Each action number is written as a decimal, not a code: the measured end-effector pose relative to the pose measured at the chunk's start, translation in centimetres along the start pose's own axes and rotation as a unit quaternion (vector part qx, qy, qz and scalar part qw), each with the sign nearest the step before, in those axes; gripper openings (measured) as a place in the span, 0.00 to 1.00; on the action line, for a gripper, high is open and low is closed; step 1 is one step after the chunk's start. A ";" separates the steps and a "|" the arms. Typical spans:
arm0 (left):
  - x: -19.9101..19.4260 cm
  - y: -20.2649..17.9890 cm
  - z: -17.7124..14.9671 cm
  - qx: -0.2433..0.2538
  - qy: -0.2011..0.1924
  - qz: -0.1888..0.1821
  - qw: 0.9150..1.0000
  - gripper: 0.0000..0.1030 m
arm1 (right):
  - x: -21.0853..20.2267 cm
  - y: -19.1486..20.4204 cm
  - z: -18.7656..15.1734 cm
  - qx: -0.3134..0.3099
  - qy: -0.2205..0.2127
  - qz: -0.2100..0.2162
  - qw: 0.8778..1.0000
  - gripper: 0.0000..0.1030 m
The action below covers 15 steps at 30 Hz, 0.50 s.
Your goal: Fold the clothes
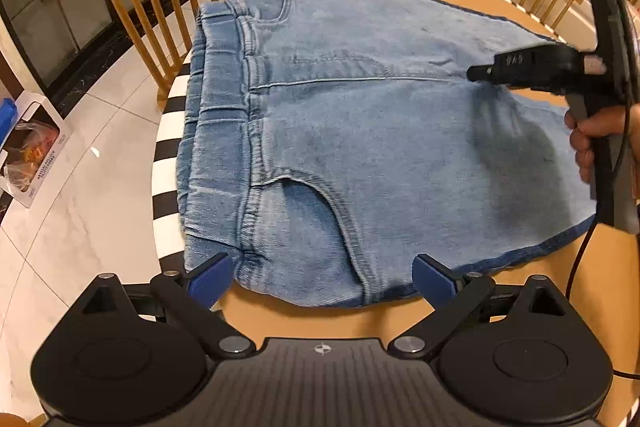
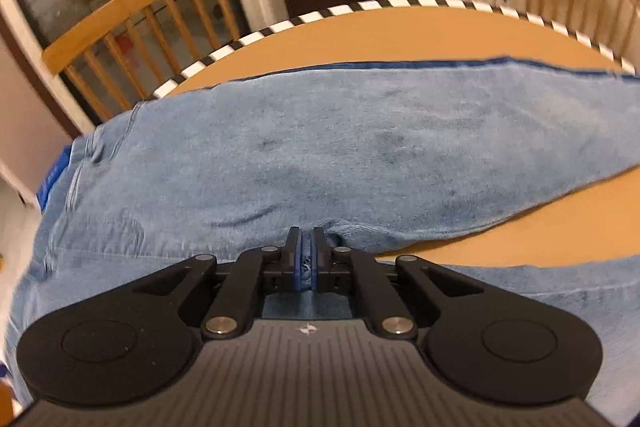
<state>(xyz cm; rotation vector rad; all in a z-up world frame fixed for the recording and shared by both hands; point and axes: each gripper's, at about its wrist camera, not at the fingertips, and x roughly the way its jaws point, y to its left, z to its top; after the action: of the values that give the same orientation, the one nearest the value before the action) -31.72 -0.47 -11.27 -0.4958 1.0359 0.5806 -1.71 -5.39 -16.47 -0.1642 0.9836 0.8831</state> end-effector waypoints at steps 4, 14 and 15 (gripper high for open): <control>-0.1 1.0 0.4 -0.006 -0.001 -0.021 1.000 0.95 | -1.0 -1.4 3.0 0.064 -0.015 0.016 0.998 0.17; 1.7 0.7 1.8 0.030 -0.009 -0.035 0.999 0.97 | 6.3 0.4 9.8 -0.045 0.021 -0.063 0.997 0.24; 1.8 0.7 1.8 0.038 -0.009 -0.034 0.999 0.97 | 6.9 1.2 10.4 -0.065 0.024 -0.070 0.995 0.24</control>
<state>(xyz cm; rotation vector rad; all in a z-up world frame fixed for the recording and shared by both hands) -30.34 1.56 -12.21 -0.4562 1.0174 0.4831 5.93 4.49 -15.61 -0.3633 0.9474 0.8179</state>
